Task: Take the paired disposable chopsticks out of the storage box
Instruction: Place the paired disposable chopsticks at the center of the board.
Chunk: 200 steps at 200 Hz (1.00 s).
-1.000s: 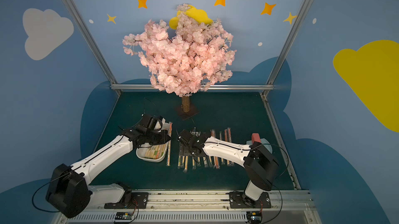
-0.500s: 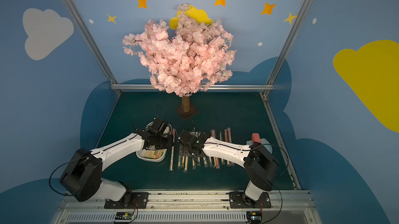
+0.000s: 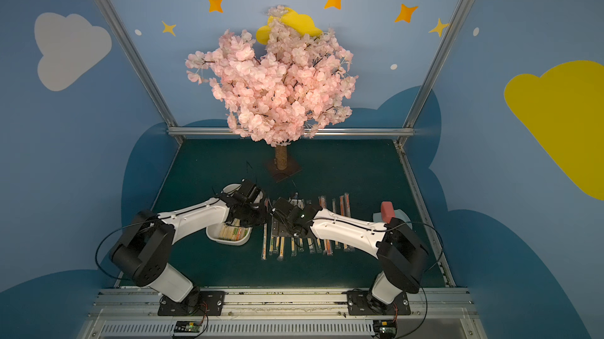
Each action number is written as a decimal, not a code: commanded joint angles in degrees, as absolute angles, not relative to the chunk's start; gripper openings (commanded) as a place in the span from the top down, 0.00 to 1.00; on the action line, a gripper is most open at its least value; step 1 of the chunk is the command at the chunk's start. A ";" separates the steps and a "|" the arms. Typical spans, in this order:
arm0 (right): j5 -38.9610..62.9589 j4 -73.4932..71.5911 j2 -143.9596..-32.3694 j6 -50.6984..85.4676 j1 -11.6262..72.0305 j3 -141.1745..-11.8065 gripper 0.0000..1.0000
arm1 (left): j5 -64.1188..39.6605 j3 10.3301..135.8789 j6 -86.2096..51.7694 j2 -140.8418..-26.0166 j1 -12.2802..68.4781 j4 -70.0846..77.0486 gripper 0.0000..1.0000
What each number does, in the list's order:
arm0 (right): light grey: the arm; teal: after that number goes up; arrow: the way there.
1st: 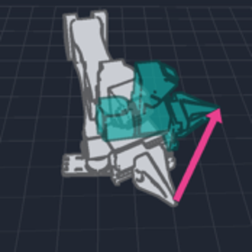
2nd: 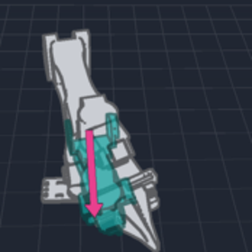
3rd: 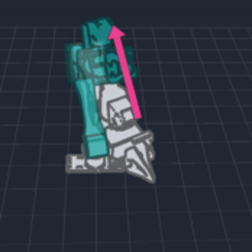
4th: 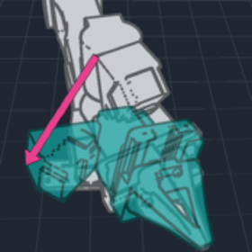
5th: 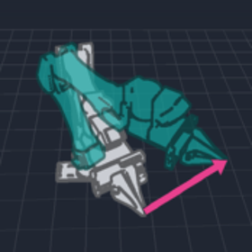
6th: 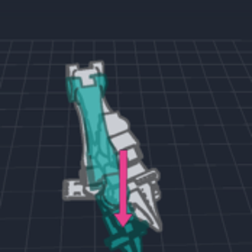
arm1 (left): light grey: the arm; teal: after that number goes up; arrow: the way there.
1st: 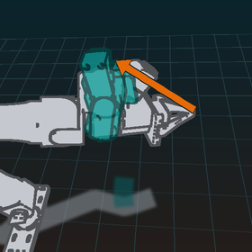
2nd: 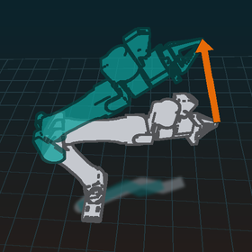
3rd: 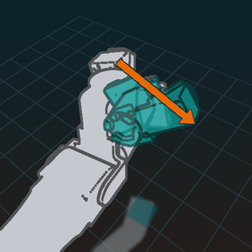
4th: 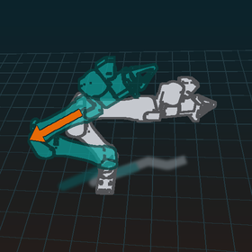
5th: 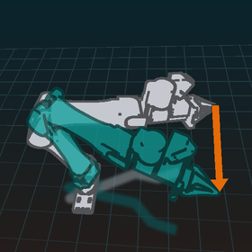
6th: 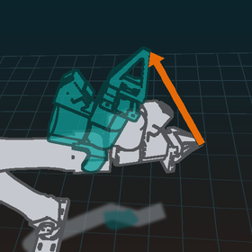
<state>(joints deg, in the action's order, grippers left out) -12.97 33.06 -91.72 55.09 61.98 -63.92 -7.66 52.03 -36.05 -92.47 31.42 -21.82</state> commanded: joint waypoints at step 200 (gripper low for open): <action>-14.39 30.28 -90.14 51.09 65.04 -64.65 0.04 | 7.56 61.43 -28.40 -87.38 21.73 -37.69 0.58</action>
<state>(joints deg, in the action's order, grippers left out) -13.30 30.65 -89.17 52.58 64.53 -62.26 5.17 61.60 -30.30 -87.20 24.77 -33.15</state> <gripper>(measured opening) 0.961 0.422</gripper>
